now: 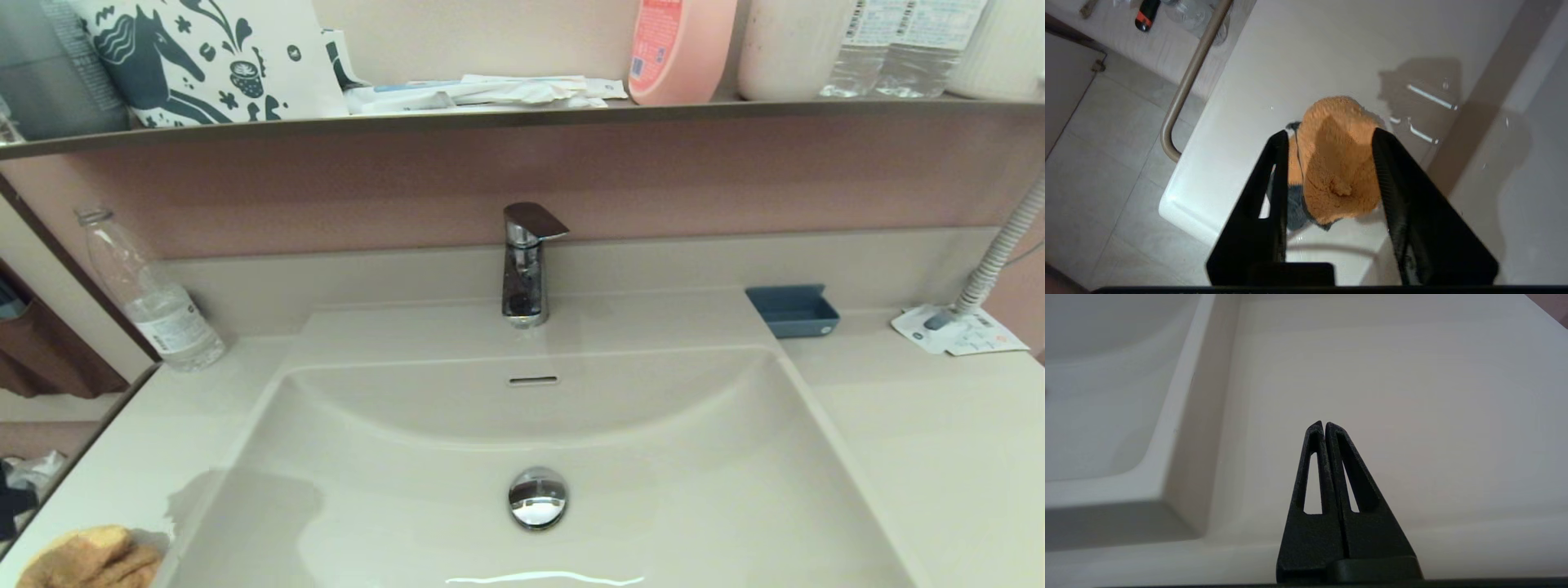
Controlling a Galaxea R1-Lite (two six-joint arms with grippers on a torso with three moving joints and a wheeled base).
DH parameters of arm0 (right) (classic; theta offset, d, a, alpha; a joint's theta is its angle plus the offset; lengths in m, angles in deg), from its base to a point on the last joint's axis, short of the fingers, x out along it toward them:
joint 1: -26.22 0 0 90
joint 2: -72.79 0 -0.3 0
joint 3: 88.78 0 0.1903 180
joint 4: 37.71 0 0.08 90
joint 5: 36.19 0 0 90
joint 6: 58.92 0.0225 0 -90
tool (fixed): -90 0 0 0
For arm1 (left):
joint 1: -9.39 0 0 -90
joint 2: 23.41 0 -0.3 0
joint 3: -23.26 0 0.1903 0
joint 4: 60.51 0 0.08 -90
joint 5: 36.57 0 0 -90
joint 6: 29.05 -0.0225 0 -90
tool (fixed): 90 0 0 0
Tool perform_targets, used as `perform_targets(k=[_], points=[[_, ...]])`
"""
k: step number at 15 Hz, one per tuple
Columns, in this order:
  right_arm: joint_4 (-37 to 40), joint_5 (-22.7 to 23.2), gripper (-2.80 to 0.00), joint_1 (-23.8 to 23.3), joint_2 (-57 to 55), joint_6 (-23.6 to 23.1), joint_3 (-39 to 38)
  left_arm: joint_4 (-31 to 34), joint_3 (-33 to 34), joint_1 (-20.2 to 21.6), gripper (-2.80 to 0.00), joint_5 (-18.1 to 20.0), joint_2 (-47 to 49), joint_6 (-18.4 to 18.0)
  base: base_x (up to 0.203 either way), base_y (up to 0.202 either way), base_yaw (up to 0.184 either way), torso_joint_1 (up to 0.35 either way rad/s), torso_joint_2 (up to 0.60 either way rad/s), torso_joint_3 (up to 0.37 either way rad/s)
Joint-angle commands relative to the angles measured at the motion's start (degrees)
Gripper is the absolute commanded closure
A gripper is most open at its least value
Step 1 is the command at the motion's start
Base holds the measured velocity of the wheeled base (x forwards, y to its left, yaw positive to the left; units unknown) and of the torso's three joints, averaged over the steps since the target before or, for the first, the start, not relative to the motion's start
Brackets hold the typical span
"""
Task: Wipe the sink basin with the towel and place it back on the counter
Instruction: Pick up the cloth
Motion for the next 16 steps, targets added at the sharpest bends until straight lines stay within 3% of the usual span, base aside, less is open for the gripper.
perform_targets(k=[1, 4, 12, 16], points=[[0.01, -0.01, 0.00, 0.00, -0.07, 0.07, 0.00, 4.00, -2.34, 0.03, -2.80, 0.37, 3.57, 0.39, 0.000, 0.000, 0.000, 0.000, 0.00, 0.000], [0.01, -0.01, 0.00, 0.00, -0.07, -0.01, 0.00, 5.11, -2.64, 0.05, -2.80, 1.03, 7.03, 4.10, 0.000, 0.000, 0.000, 0.000, 0.00, 0.000], [0.01, -0.01, 0.00, 0.00, -0.07, 0.01, 0.00, 3.92, 2.21, 2.03, -2.80, 3.64, 7.41, 4.13, 0.000, 0.000, 0.000, 0.000, 0.00, 0.000], [0.01, -0.01, 0.00, 0.00, -0.07, -0.01, 0.00, -1.66, 6.03, 4.81, -2.80, 7.25, 7.89, 3.81, 0.000, 0.000, 0.000, 0.000, 0.00, 0.000]])
